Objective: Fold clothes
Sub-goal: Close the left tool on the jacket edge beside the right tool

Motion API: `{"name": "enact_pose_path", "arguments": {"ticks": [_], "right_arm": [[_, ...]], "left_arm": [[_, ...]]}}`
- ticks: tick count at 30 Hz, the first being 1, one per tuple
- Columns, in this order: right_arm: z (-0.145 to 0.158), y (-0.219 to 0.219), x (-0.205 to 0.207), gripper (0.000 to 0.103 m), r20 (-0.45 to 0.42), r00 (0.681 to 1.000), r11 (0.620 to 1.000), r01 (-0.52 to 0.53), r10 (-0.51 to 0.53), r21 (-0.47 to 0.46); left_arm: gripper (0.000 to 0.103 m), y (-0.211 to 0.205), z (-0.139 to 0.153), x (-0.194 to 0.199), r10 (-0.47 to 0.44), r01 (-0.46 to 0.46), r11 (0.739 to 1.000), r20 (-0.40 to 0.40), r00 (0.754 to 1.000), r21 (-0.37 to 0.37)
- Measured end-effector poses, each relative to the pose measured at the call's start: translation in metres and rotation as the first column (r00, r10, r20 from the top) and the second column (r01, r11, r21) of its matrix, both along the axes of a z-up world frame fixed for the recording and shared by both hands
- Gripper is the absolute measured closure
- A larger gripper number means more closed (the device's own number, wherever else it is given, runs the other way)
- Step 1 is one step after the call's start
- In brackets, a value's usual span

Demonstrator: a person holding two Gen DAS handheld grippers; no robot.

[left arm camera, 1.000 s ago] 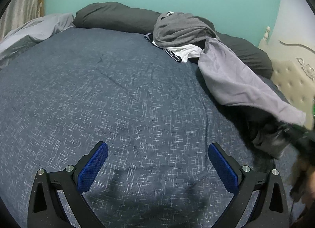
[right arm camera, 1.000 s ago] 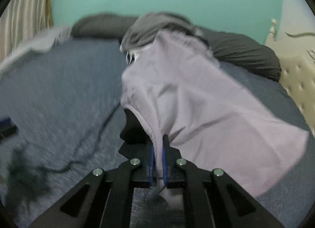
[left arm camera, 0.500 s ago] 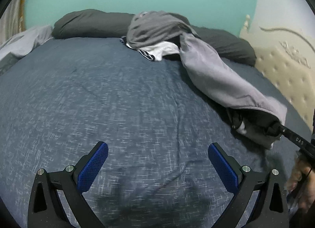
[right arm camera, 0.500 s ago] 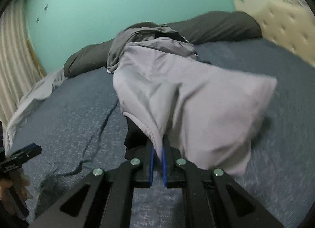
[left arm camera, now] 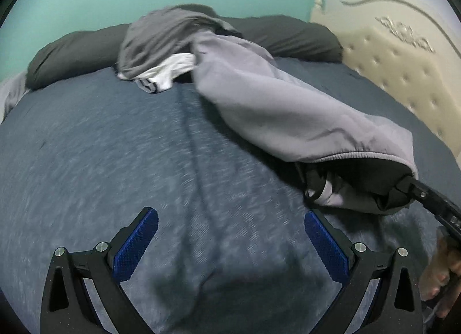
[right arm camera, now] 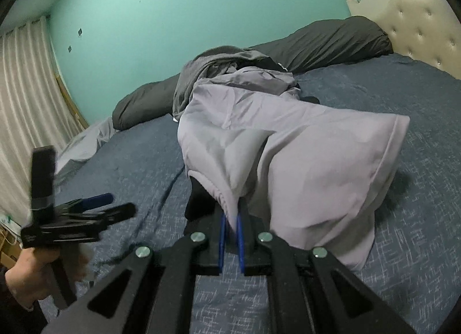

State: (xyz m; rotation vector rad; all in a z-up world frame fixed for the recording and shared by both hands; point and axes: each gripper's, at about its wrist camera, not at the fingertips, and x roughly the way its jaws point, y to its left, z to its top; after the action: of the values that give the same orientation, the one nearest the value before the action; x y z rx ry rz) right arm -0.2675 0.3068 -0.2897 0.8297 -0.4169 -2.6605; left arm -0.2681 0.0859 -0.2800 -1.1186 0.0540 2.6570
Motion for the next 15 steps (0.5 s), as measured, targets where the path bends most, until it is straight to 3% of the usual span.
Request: {"name": "enact_pose_path", "arguments": {"ticks": [6, 15], "right_arm": [[0.0, 0.008, -0.004, 0.097, -0.001, 1.0, 0.999, -0.001, 0.001, -0.049], [0.001, 0.016, -0.003, 0.097, 0.004, 1.0, 0.995, -0.004, 0.005, -0.096]], "left_arm": [[0.0, 0.033, -0.004, -0.029, -0.039, 0.038, 0.996, -0.008, 0.999, -0.079], [0.0, 0.057, -0.015, -0.056, -0.083, 0.083, 0.994, 0.009, 0.997, -0.07]]}}
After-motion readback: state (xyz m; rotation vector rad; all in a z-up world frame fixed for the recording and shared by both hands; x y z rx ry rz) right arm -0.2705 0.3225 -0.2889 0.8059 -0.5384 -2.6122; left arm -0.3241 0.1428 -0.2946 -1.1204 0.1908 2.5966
